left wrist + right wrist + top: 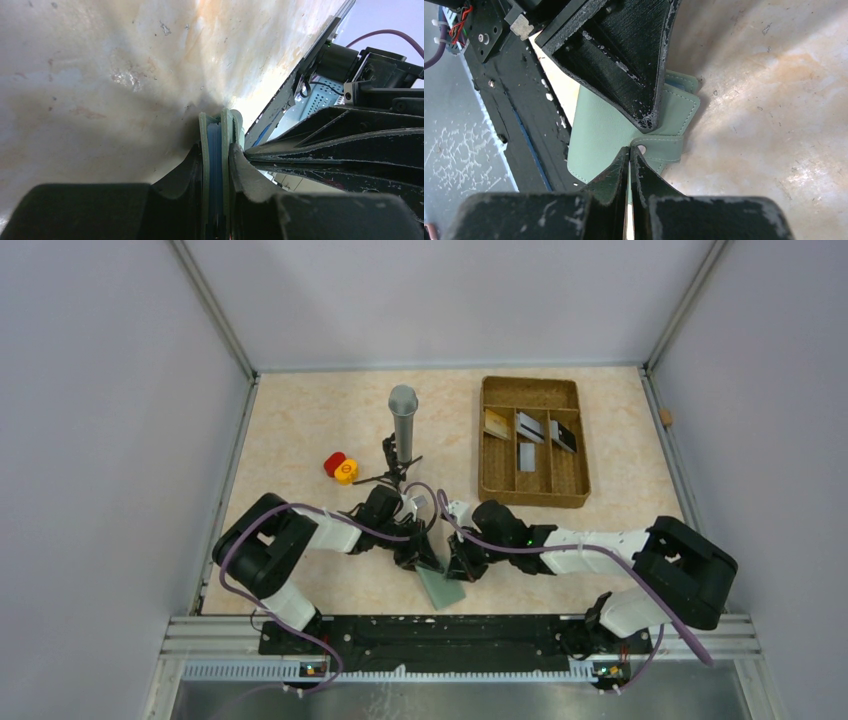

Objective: Put the credit cards into the card holder
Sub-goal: Close the card holder at the center of the board.

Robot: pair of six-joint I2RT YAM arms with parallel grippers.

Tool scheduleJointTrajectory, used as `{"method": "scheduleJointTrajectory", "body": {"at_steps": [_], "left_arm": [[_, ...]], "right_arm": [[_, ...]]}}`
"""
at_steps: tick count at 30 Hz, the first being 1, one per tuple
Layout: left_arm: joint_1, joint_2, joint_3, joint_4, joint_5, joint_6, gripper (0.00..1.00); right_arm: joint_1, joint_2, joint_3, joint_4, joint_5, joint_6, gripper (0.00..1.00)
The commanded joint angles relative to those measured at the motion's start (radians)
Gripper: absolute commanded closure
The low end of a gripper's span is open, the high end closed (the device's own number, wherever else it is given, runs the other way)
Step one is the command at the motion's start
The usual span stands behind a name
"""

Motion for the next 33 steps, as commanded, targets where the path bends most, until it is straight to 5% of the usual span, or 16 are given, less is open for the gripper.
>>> {"method": "scheduleJointTrajectory", "body": {"at_steps": [1, 21, 27, 31, 33], "left_arm": [[-0.009, 0.056, -0.041, -0.047, -0.219, 0.066, 1.0], [-0.008, 0.058, -0.039, -0.048, -0.216, 0.07, 1.0], [-0.008, 0.059, -0.038, -0.056, -0.223, 0.076, 1.0], [-0.009, 0.048, -0.035, -0.044, -0.22, 0.091, 1.0], [-0.008, 0.025, -0.033, -0.038, -0.238, 0.093, 0.86]], "right_arm": [[0.019, -0.037, 0.003, 0.003, -0.037, -0.007, 1.0], [0.02, 0.02, 0.015, 0.024, -0.104, -0.011, 1.0], [0.019, -0.072, 0.019, -0.036, -0.05, 0.013, 1.0], [0.019, -0.139, 0.064, -0.118, 0.058, 0.009, 0.74], [0.019, -0.153, 0.072, -0.159, 0.125, 0.013, 0.63]]}}
